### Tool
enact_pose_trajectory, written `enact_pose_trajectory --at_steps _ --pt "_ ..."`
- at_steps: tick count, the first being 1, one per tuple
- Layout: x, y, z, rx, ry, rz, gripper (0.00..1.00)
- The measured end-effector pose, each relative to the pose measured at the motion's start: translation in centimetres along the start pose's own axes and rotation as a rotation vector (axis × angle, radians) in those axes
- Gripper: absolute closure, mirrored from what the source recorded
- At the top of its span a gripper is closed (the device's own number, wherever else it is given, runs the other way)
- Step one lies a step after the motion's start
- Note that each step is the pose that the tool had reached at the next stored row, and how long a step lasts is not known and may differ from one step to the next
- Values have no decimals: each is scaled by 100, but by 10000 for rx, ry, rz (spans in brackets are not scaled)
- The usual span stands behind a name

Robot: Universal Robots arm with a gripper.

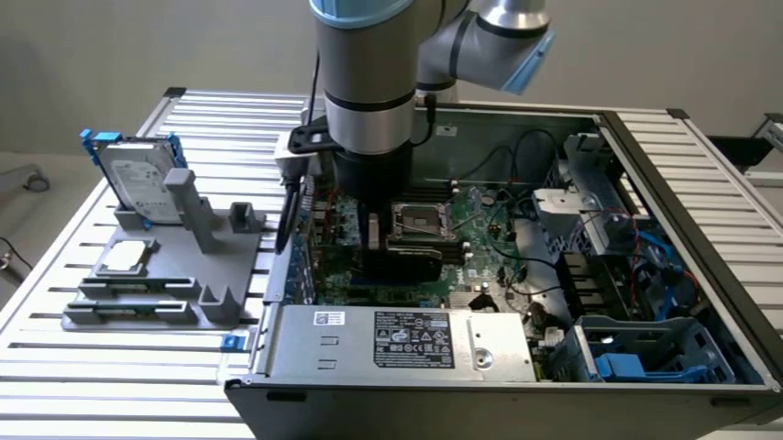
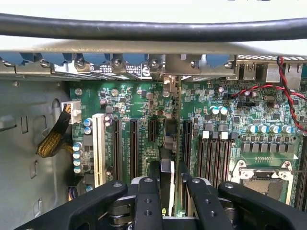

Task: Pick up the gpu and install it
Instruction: 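Insert the gpu into the slot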

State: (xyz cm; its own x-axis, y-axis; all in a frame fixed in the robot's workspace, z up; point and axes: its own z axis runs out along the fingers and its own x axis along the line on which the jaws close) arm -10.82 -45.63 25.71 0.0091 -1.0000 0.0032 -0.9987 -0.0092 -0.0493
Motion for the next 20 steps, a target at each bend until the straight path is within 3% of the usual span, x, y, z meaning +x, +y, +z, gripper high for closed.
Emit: enact_pose_trajectory --at_steps 2,3,20 --pt "1 1 -2 8 8 -4 73" --pt "1 0 -4 6 13 -9 68" --pt "1 5 -4 6 10 -72 68"
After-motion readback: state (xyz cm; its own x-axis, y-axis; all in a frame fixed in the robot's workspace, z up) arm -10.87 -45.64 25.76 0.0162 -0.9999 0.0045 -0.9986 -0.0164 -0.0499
